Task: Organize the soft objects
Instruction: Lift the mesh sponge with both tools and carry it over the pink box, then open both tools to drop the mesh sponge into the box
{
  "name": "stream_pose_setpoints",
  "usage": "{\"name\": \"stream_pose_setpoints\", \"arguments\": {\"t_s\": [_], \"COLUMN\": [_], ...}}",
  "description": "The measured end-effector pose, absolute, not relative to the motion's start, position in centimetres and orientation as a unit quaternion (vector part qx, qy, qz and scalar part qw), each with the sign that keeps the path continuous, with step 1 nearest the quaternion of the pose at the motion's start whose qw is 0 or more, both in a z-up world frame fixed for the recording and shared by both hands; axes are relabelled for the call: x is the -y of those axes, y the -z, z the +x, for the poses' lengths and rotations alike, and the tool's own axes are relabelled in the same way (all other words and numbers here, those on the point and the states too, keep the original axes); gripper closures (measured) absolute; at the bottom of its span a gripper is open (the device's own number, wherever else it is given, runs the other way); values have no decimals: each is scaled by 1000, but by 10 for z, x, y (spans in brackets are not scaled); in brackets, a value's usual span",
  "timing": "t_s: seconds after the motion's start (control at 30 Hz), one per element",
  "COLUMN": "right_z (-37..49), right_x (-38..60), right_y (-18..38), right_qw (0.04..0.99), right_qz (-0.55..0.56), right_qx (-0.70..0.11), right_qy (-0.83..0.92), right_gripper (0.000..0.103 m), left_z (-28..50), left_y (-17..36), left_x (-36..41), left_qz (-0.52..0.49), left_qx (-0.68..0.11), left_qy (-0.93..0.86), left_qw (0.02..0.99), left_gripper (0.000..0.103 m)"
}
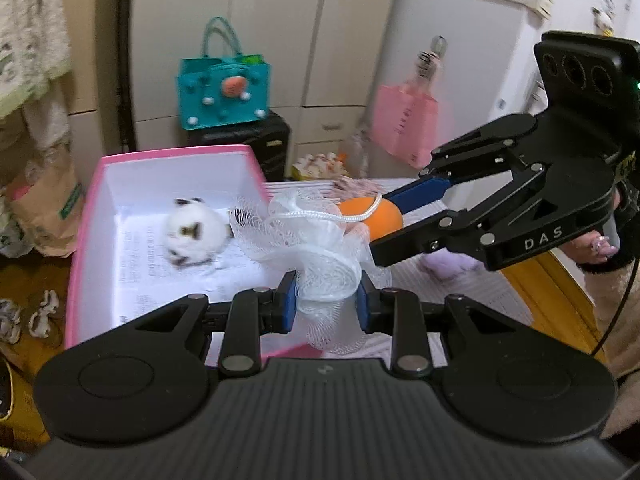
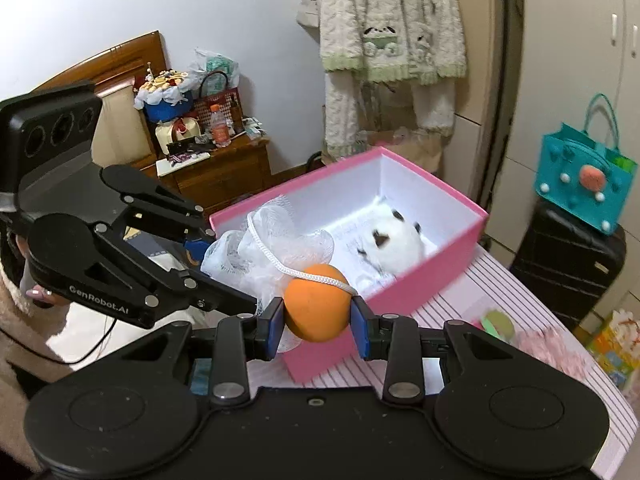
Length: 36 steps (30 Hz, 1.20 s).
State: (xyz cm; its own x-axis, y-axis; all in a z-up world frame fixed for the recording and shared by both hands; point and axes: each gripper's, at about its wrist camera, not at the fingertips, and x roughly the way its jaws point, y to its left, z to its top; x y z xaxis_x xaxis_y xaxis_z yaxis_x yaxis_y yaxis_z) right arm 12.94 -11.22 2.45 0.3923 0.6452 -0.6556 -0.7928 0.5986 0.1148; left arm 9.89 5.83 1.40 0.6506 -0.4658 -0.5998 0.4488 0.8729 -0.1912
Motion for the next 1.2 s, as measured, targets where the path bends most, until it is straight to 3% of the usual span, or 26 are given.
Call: {"name": "stream_pose_setpoints", "arguments": {"t_s": [0.37, 0.73, 0.97, 1.03, 1.1, 1.2], "right_z": [211, 296, 330, 336, 338, 337], "right_x": [44, -19, -43, -45, -45, -40], "right_y": [-8, 31, 51, 58, 60, 58], "right_qw": [815, 764, 752, 745, 748, 760], "right_qz": [-114, -172, -191, -191, -188, -189], "right_qx": [-350, -391, -404, -410, -404, -397], "right_qy": [-448, -483, -484, -490, -492, -478], "right_gripper": [63, 63, 62, 60, 54, 54], "left_z": [165, 232, 244, 246, 244, 236], "left_y": [9, 35, 39, 39, 38, 33], "left_x": [-101, -111, -107, -109, -112, -116], "left_qz": [1, 39, 88, 89, 87, 88], "left_qx": [-341, -415, -398, -394, -391, -382], "left_qy": [168, 106, 71, 64, 60, 56], "left_qw": [925, 903, 910, 913, 914, 918], "left_gripper": [75, 74, 72, 70, 61, 57]}}
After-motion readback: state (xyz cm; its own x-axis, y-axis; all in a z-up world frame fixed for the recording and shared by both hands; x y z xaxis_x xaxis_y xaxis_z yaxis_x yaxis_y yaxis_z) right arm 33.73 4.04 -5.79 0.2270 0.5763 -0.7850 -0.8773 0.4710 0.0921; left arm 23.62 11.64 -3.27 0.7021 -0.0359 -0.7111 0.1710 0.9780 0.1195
